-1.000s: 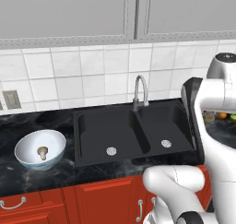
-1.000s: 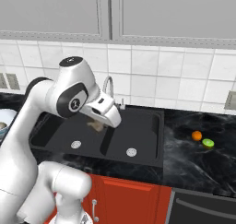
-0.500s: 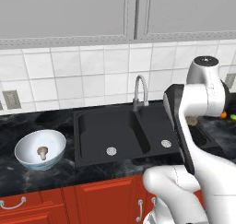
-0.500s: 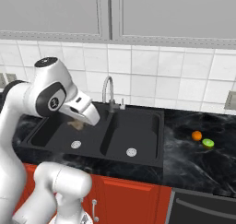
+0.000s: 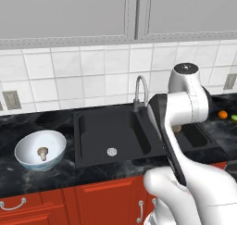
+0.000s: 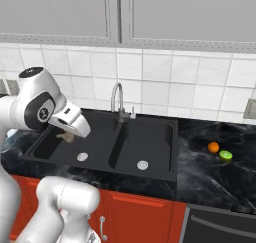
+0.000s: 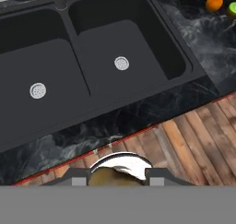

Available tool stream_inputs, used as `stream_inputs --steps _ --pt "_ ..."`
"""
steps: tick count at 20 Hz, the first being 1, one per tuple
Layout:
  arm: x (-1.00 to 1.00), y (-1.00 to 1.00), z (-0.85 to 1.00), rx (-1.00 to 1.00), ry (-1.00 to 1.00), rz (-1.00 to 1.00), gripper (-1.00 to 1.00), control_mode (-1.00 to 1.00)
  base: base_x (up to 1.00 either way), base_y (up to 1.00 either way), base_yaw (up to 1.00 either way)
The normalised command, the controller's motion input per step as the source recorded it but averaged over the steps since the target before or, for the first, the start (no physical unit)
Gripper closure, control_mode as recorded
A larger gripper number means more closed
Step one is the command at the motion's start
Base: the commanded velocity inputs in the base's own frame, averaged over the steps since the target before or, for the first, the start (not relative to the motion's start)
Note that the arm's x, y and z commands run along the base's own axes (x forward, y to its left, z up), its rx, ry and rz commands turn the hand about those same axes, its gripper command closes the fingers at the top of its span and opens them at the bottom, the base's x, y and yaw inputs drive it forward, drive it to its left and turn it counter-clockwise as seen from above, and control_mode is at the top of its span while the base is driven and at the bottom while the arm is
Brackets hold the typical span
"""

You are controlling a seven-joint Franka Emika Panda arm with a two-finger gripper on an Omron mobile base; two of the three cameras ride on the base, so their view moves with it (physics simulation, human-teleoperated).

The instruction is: There is a mixed pile of frozen fruits and vegetables on the counter. Locate all the frozen vegetables and place the items in a bowl on the counter. Take all the frozen fruits and defrost them in a running sink.

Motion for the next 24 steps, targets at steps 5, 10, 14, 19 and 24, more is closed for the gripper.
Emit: stream_inputs --steps 5,10,14,19,24 --pt "0.04 0.64 -0.04 0.00 -0.02 0.00 1.00 -1.00 0.00 0.00 0.00" --pt "0.13 0.58 0.00 0.08 0.00 0.00 1.00 -1.00 0.00 0.00 0.00" --pt "0.21 0.48 0.02 0.17 0.00 0.00 1.00 -1.00 0.00 0.00 0.00" --pt "0.13 0.57 0.04 0.12 0.00 0.00 1.00 -1.00 0.00 0.00 0.00" --pt "0.36 0.94 0.00 0.00 0.00 0.00 1.00 -1.00 0.00 0.00 0.00"
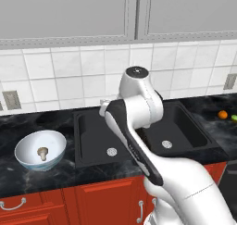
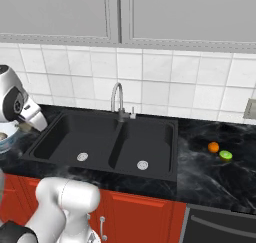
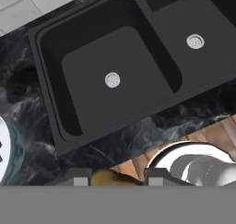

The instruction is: There is a mixed pile of frozen fruits and vegetables on the counter. Locate all the frozen vegetables and place the items in a bowl on the counter. Take all the frozen fruits and defrost them in a running sink.

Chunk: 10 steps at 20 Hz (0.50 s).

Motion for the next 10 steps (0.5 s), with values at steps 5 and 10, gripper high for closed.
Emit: stream_inputs --steps 5,10 --pt "0.66 0.97 0.00 0.01 0.00 0.00 1.00 -1.00 0.00 0.00 0.00" --pt "0.71 0.82 -0.01 0.04 0.02 0.00 1.00 -1.00 0.00 0.00 0.00"
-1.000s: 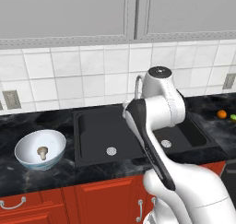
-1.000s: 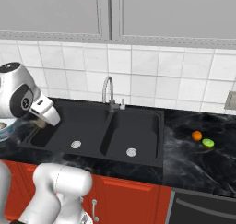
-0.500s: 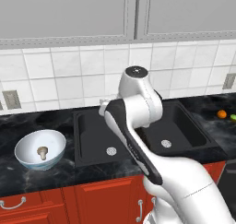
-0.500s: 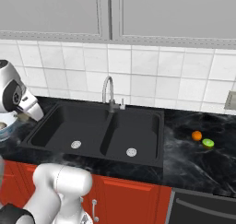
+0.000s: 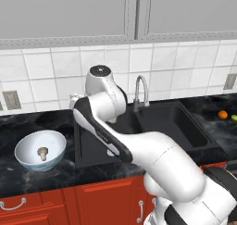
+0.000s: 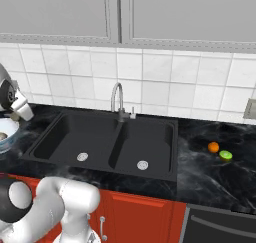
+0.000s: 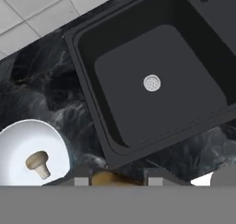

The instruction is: There is a mixed pile of frozen fruits and vegetables on the counter. Locate all the frozen vegetables and place the items in a bowl on the counter. Take all the frozen fruits and defrost them in a running sink.

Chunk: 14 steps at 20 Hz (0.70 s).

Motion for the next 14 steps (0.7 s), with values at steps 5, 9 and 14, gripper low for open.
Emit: stream_inputs --steps 5,9,14 --pt "0.52 0.80 -0.06 0.00 0.11 0.02 1.00 -1.00 0.00 0.00 0.00" --pt "0.20 0.73 -0.08 0.00 0.11 0.02 1.00 -1.00 0.00 0.00 0.00" --pt "0.20 0.66 -0.18 0.00 0.12 0.05 1.00 -1.00 0.00 0.00 0.00"
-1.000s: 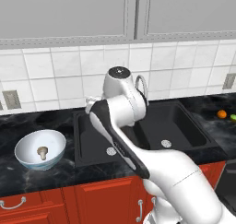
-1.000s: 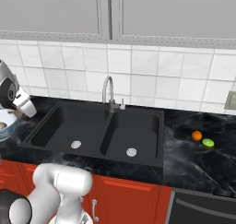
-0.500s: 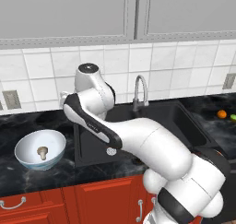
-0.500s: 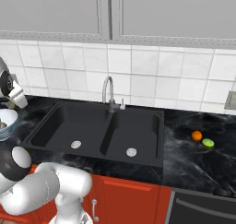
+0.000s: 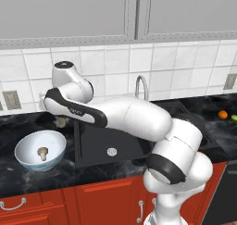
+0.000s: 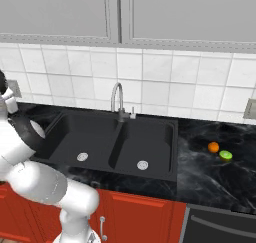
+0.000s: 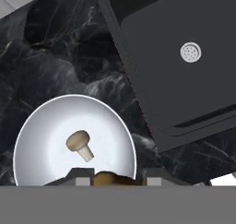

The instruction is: There is a mixed pile of frozen fruits and vegetables on the counter. Locate all the frozen vegetables and place the items in a bowl on the counter. Take all the frozen fruits and defrost them in a running sink.

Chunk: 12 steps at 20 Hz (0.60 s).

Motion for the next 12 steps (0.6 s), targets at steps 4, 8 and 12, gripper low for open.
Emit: stream_inputs --steps 4,8,12 --pt "0.09 0.52 -0.20 -0.02 0.03 0.03 1.00 -1.00 0.00 0.00 0.00" --pt "0.00 0.45 -0.32 -0.03 0.00 0.04 1.00 -1.00 0.00 0.00 0.00" --pt "0.00 0.37 -0.32 -0.01 0.00 0.03 1.00 -1.00 0.00 0.00 0.00"
